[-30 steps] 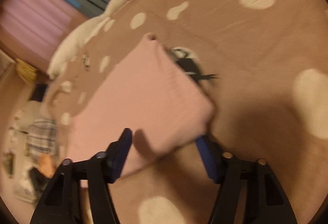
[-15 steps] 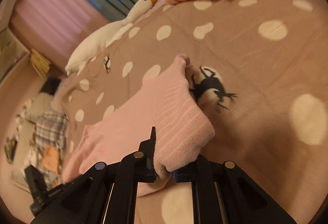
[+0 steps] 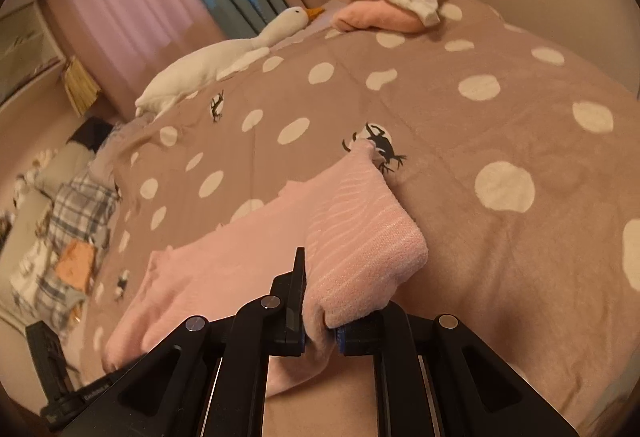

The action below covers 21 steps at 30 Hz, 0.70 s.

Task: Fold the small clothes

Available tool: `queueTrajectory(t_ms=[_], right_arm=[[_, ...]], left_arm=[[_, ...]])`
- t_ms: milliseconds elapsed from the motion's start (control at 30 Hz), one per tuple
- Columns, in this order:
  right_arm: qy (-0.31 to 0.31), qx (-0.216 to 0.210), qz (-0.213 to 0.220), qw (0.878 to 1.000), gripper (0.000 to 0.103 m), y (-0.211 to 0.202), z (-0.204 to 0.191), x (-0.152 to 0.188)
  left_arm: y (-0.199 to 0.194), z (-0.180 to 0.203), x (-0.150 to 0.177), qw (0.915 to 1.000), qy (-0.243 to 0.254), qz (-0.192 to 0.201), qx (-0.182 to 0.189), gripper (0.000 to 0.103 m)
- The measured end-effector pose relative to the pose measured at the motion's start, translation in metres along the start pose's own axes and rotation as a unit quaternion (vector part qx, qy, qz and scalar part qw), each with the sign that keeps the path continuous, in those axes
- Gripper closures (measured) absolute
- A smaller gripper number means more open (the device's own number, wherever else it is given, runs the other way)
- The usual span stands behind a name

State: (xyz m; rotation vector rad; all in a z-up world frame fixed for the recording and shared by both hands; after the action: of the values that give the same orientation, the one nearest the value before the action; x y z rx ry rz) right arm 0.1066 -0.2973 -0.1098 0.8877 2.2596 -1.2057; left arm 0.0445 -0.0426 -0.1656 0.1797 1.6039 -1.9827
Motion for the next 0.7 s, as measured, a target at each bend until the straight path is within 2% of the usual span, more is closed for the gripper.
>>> queueTrajectory(t_ms=[67,200,400,433,567,700], right_arm=[[-0.013,0.004,0.003,1.000,0.091,0.003,-0.007,0.001],[-0.074,0.015,0.013,0.997,0.091,0.005,-0.037,-0.004],[-0.174,-0.038,0.013,0.984,0.091,0.009,-0.113,-0.007],[-0.190,-0.049,0.010,0.980,0.091,0.011,-0.127,-0.003],[-0.250,-0.091,-0.018,0.964,0.091,0.027,-0.172,0.027],[-0.284,-0.109,-0.073,0.950,0.091,0.056,-0.195,0.066]], left_arm=[[0.007,-0.004,0.006,0.9999,-0.002,-0.009,-0.006,0.082],[0.000,-0.010,0.007,0.9999,-0.012,0.001,-0.003,0.074],[-0.026,-0.036,0.004,0.9990,-0.033,0.027,-0.015,0.050],[-0.029,-0.040,0.005,0.9987,-0.037,0.030,-0.015,0.047],[-0.043,-0.064,0.000,0.9962,-0.069,0.047,-0.023,0.047],[-0.052,-0.086,-0.004,0.9924,-0.093,0.067,-0.045,0.046]])
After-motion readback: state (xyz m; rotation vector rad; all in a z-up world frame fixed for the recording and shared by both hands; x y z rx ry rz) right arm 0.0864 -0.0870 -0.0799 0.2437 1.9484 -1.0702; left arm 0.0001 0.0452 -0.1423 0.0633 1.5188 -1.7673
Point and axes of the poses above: each gripper's, at about its wrist camera, not at the fingertips, and y roughly the way its jaws point, z to its right, x to its underside, the point moved 6 cm from there along y, roughly the way its jaws point, and after that the axes turned 6 degrees about -x, right-handed, at the moved point
